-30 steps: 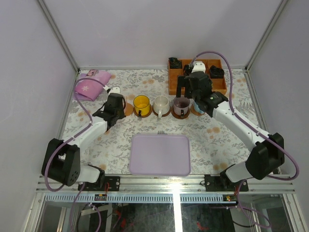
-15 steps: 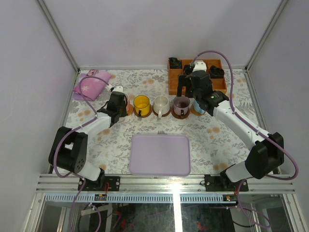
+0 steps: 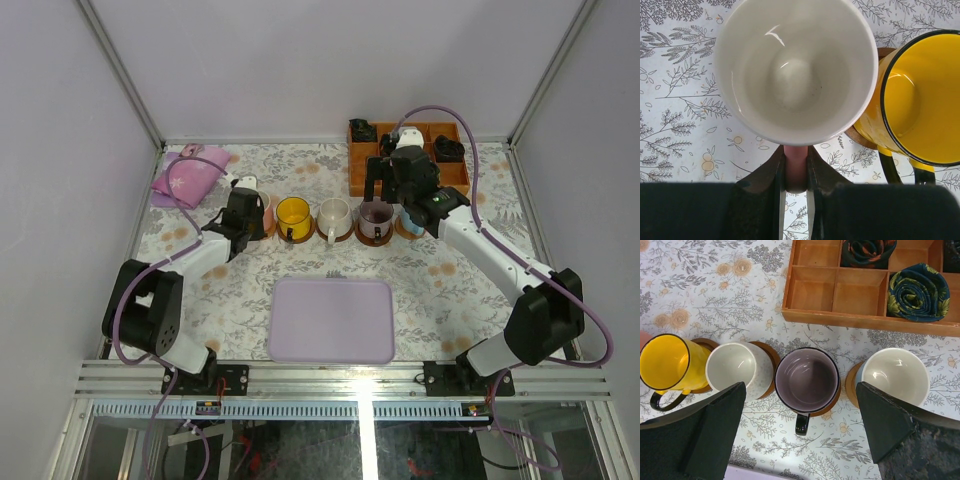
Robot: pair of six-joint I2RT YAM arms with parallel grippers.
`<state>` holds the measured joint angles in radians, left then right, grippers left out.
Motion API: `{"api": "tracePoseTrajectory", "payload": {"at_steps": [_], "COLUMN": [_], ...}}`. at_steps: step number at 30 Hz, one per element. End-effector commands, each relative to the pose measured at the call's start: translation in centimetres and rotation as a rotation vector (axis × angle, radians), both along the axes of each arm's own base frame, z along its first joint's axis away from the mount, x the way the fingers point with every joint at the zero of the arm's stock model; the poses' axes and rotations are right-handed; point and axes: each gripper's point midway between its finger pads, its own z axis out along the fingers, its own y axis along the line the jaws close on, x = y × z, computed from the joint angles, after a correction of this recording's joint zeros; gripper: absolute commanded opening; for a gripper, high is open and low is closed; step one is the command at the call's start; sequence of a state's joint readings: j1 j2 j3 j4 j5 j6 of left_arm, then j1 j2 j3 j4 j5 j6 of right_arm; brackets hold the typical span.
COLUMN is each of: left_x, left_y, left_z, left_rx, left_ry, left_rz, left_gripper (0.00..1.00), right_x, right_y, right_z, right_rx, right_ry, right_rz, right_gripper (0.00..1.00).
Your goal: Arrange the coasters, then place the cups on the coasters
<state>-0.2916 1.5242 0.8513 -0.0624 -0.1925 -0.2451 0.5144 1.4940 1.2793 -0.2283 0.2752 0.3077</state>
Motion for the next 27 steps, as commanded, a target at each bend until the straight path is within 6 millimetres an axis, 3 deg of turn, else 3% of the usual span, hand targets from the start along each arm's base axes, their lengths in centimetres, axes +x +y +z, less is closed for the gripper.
{"api": "tracePoseTrajectory", "payload": {"at_steps": [1, 27], "left_x": [2.2, -1.1], "left_y": [-0.5, 0.6], "left_z": [3.4, 1.1], "left_rx": [-0.045, -0.053], "left_ry": [-0.135, -0.022], "left_rz": [0.007, 0.071], "left_gripper": [0.00, 0.00], "right_x": [1.0, 0.6], "right_y": [0.5, 1.4], "right_z": [2.8, 1.9], "right_rx": [0.052, 0.087], "right_ry": [-0.062, -0.033], "right_rz": [-0.001, 0.026], "right_gripper": [0.99, 0.99]}}
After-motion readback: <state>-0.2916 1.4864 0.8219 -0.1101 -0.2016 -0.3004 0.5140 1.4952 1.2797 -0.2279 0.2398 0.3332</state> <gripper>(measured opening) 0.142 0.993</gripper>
